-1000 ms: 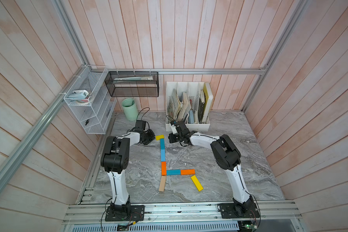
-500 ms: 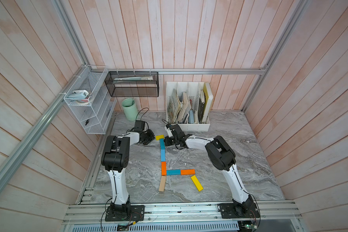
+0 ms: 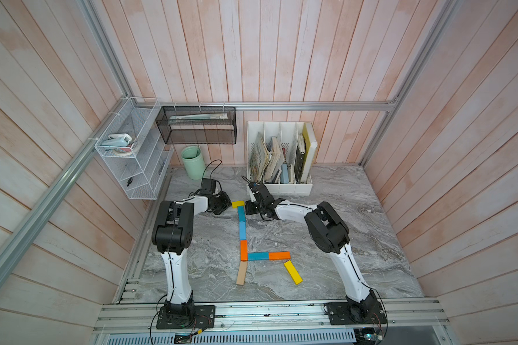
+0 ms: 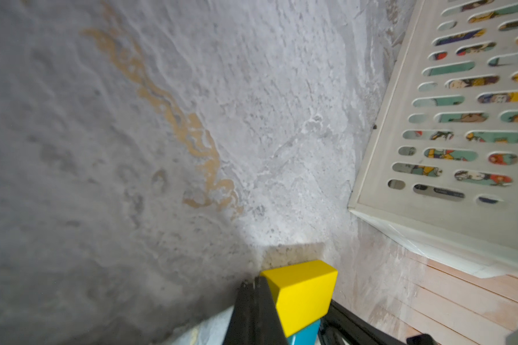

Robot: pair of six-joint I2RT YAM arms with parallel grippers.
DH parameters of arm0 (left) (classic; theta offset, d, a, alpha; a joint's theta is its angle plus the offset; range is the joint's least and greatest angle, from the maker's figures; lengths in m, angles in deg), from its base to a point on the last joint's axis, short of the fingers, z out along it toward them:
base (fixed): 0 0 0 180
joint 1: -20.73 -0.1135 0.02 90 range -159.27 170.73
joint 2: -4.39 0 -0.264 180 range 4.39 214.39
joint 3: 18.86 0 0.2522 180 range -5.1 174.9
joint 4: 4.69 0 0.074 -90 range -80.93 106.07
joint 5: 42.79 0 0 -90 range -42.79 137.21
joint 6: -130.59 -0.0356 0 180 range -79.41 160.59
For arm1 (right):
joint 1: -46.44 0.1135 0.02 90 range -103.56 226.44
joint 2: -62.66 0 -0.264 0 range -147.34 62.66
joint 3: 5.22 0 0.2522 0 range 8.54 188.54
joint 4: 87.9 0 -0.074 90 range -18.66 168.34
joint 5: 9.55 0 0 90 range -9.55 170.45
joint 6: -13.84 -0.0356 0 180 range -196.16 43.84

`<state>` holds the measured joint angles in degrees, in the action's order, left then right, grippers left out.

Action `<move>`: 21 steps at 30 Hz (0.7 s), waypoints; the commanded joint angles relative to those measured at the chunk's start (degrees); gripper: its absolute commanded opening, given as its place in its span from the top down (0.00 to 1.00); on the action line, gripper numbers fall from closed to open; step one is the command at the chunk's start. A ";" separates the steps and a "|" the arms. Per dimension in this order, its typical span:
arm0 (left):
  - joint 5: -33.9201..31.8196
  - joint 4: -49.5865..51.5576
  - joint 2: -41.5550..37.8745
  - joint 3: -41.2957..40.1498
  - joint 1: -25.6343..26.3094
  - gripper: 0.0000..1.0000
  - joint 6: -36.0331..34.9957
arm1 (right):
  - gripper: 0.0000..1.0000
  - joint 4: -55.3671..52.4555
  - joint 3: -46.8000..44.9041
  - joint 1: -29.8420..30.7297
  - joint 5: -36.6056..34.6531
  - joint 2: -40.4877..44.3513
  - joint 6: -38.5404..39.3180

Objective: Assemble a giraffe with building blocks
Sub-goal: Adjust the building block at the center of the board.

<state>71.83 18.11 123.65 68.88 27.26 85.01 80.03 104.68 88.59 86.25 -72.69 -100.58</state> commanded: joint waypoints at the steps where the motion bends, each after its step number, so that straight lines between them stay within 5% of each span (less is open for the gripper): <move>1: -0.01 1.06 1.94 1.43 -0.24 1.00 -0.39 | 1.00 -5.86 0.78 -0.99 -0.77 -3.85 -0.68; 21: -0.10 2.02 2.11 2.94 -0.31 1.00 -0.39 | 1.00 -8.83 6.41 -1.33 4.75 -7.71 -0.08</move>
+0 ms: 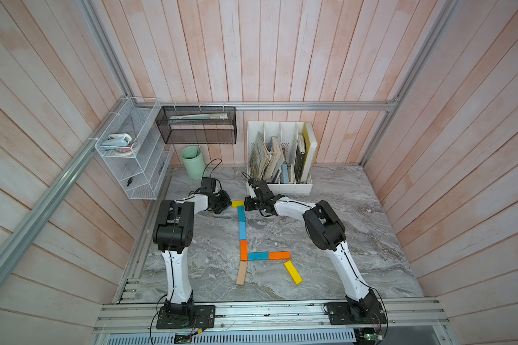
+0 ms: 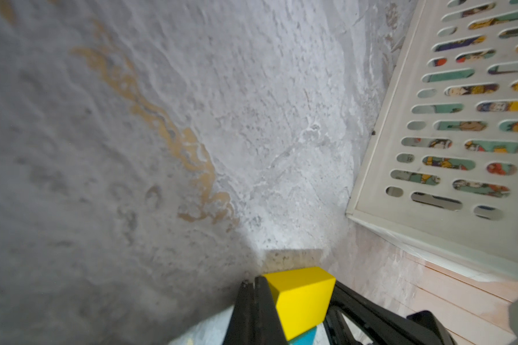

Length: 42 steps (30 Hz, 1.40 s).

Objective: Assemble a giraffe with building blocks
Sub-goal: Adjust the building block at the center of the board.

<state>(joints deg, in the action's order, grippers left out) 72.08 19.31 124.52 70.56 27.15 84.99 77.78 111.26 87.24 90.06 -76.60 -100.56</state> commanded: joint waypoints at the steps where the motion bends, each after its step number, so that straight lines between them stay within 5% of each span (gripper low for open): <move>1: -0.34 0.81 1.32 1.41 -0.17 1.00 -0.34 | 1.00 -6.63 -0.15 0.01 1.02 -3.82 0.00; 42: 2.07 -1.02 1.28 0.19 -0.70 1.00 0.33 | 1.00 -5.83 -1.65 0.51 1.88 -3.47 -0.71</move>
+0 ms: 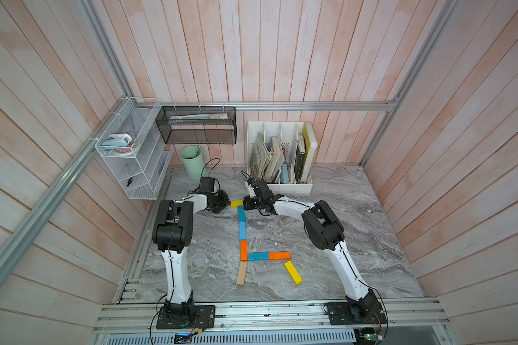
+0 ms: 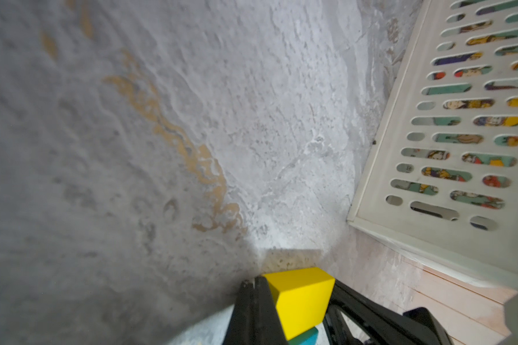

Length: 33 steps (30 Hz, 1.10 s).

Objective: Assemble a giraffe with building blocks
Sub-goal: Adjust the building block at the center of the board.

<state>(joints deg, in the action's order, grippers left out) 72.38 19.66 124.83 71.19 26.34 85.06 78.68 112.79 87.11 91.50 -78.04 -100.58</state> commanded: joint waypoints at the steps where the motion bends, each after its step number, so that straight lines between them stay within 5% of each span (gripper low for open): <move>1: 1.81 -1.36 1.02 -0.44 0.21 1.00 0.27 | 1.00 -6.65 -3.33 0.71 0.38 -1.95 -0.75; 33: 2.52 -2.37 0.76 -1.56 2.08 1.00 0.88 | 1.00 -4.03 -8.39 0.73 -0.29 0.87 -1.33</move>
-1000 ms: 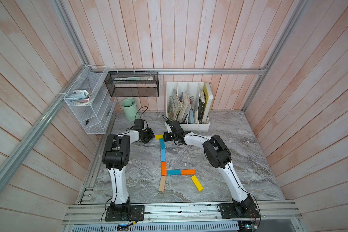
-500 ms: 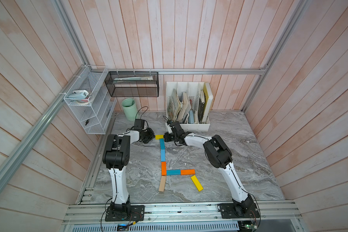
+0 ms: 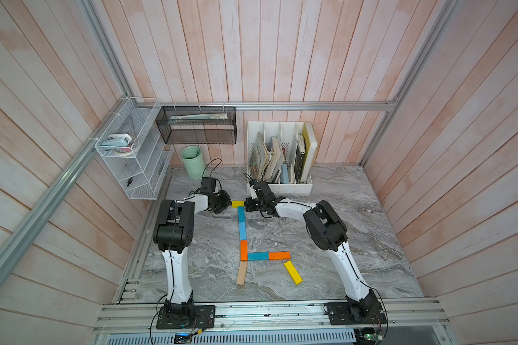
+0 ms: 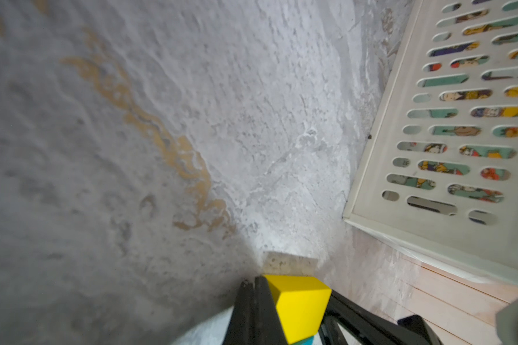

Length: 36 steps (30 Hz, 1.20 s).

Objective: Assemble a giraffe with building blocks
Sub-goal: Adjust the building block at the center of the board.

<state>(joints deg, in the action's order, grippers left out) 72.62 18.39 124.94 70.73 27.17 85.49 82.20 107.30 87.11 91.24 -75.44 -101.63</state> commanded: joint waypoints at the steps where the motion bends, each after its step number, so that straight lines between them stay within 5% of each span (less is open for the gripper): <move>1: 2.19 -1.06 0.65 -1.12 1.31 1.00 0.45 | 1.00 -7.55 -2.87 0.73 0.00 -1.78 -0.31; 36: 1.72 0.27 0.08 -0.35 -0.35 1.00 -0.16 | 1.00 -10.72 3.12 0.82 0.99 -4.99 -0.37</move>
<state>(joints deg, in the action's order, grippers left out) 72.77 18.30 124.94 70.69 26.78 85.84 77.87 110.89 87.13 91.50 -76.43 -101.61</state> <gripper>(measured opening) 0.053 0.039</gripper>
